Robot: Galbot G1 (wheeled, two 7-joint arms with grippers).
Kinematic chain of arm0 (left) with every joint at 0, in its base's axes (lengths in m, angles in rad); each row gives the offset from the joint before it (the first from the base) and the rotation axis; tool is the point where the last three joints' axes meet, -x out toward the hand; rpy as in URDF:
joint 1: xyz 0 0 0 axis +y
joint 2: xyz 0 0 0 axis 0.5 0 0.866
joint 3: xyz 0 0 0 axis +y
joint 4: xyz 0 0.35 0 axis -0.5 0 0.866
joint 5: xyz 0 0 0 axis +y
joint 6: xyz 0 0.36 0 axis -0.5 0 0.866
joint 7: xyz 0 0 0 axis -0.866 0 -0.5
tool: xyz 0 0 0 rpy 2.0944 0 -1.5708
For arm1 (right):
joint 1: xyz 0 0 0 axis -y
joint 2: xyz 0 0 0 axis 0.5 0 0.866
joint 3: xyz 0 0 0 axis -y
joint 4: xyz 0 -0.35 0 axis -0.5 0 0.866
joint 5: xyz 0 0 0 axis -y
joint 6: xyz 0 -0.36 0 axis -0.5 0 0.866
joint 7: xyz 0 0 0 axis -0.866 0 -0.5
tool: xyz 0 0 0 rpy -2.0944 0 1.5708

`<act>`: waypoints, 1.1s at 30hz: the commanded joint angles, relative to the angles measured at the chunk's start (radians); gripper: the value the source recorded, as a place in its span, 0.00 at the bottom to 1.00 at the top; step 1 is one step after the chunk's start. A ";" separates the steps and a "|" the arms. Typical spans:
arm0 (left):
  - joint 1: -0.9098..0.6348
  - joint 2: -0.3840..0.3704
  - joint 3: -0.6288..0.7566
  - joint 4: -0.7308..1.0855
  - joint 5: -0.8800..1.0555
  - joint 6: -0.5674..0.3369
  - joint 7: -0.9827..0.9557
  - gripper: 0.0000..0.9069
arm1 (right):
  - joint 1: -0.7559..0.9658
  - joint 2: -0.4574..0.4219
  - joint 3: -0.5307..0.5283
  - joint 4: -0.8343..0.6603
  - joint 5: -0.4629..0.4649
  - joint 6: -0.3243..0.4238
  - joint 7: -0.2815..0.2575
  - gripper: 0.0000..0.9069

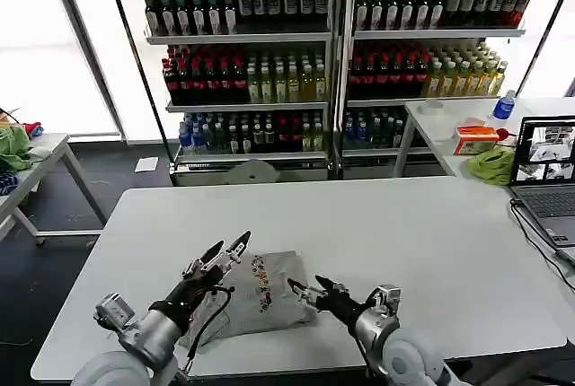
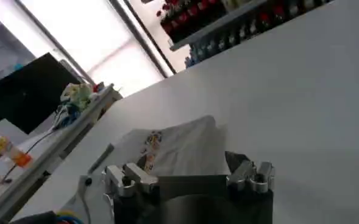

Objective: Fold and organize the clothes.

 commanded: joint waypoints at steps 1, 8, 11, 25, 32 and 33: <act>0.105 -0.017 -0.084 -0.040 0.035 -0.037 0.063 1.00 | 0.073 0.050 -0.091 -0.090 0.086 -0.048 0.077 1.00; 0.103 -0.024 -0.078 -0.044 0.031 -0.054 0.058 1.00 | 0.080 0.089 -0.098 -0.098 0.108 -0.014 0.067 0.00; 0.102 -0.025 -0.072 -0.041 0.032 -0.054 0.058 1.00 | 0.074 0.096 -0.086 -0.095 0.129 0.007 0.062 0.00; 0.128 -0.029 -0.094 -0.016 0.043 -0.061 0.071 1.00 | -0.004 0.074 -0.018 -0.075 0.108 0.055 -0.005 0.00; 0.131 -0.021 -0.135 -0.022 0.041 -0.063 0.073 1.00 | -0.030 -0.011 0.053 -0.040 0.112 0.054 -0.026 0.00; 0.133 -0.020 -0.142 -0.023 0.039 -0.063 0.074 1.00 | -0.033 -0.028 0.060 -0.039 0.112 0.052 -0.028 0.00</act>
